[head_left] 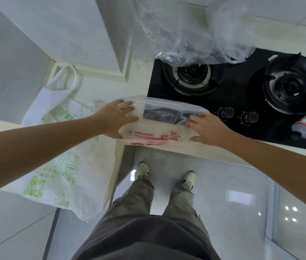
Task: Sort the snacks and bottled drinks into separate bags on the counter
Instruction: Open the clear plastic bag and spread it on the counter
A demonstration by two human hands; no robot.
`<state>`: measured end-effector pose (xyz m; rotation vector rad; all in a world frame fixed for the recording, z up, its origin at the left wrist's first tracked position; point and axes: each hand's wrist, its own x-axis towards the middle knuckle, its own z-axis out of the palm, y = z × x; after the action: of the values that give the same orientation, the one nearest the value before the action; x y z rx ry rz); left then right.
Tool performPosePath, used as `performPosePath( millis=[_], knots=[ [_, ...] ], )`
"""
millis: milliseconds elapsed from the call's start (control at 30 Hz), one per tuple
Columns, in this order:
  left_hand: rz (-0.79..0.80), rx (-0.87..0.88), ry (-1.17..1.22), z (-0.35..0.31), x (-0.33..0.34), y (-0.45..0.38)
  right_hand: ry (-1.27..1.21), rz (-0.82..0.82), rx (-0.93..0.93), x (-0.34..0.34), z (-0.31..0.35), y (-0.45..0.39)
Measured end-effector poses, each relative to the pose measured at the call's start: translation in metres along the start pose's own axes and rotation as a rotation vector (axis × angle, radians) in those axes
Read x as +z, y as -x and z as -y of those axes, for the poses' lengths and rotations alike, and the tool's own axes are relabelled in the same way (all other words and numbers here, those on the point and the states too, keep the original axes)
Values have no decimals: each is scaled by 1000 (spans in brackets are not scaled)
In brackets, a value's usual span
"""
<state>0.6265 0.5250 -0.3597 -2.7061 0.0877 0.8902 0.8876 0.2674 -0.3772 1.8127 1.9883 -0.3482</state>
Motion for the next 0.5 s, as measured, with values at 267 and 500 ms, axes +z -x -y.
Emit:
performPosePath(
  millis=[267,500],
  knots=[
    [4,-176,46,5,8,-11,-45,-18,59,-9,0,-15],
    [-15,-201,22,13,12,-19,-214,7,101,-5,-3,-29]
  ],
)
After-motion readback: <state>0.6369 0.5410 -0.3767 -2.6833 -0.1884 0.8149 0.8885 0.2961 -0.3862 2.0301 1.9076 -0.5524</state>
